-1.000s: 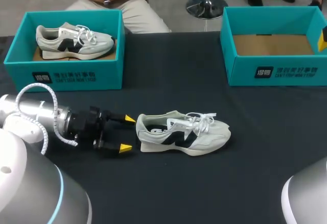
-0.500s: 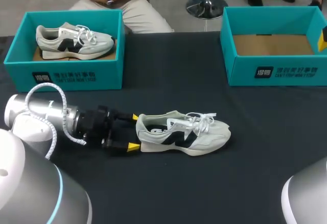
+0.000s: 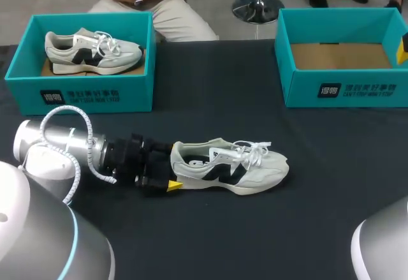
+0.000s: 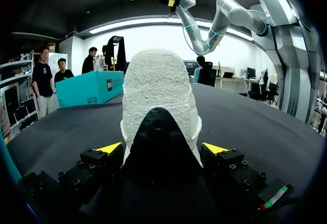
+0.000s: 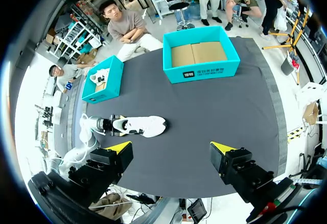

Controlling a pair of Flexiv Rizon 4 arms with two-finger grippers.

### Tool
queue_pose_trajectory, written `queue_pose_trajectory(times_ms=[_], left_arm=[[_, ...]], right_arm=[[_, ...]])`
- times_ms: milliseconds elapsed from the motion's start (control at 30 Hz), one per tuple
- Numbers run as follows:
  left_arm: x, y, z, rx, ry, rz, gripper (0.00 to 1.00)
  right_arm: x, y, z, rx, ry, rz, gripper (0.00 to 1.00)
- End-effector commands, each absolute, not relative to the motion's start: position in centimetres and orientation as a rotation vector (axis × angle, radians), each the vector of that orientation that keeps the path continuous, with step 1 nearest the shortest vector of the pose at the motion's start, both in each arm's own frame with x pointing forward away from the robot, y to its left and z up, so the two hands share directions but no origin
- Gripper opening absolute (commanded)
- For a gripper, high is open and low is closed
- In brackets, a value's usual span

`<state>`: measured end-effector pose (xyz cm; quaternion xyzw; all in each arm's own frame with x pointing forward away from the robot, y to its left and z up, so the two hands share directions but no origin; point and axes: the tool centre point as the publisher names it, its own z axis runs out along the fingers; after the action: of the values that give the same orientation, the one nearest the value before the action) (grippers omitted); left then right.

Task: Take the shoe out of the shoebox, open the shoe tongue, remove and reinsert the insole, then place the shoe into the shoebox

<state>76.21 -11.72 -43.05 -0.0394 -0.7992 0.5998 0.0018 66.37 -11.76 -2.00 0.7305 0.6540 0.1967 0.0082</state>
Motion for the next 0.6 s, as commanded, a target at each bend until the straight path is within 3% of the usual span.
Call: queue_pose_trajectory(times_ms=[33, 233, 267, 300, 333, 600], left_arm=[[76.30, -12.35, -43.31, -0.117, -2.511, 1.883, 1.00], [76.36, -12.62, -43.47, -0.127, -2.504, 1.873, 1.00], [76.32, -12.63, -43.52, -0.129, -2.505, 1.872, 0.48], [76.31, -12.64, -43.55, -0.129, -2.505, 1.872, 0.33], [76.31, -12.62, -43.61, -0.126, -2.504, 1.875, 0.01], [76.35, -12.28, -43.79, -0.089, -2.516, 1.869, 0.00]], right_arm=[[66.61, -11.70, -1.82, 2.287, 2.047, 0.606, 1.00], [66.61, -11.70, -1.82, 2.287, 2.047, 0.606, 1.00], [66.61, -11.70, -1.82, 2.287, 2.047, 0.606, 1.00], [66.61, -11.70, -1.82, 2.287, 2.047, 0.606, 1.00], [66.61, -11.70, -1.82, 2.287, 2.047, 0.606, 1.00], [66.61, -11.70, -1.82, 2.287, 2.047, 0.606, 1.00]])
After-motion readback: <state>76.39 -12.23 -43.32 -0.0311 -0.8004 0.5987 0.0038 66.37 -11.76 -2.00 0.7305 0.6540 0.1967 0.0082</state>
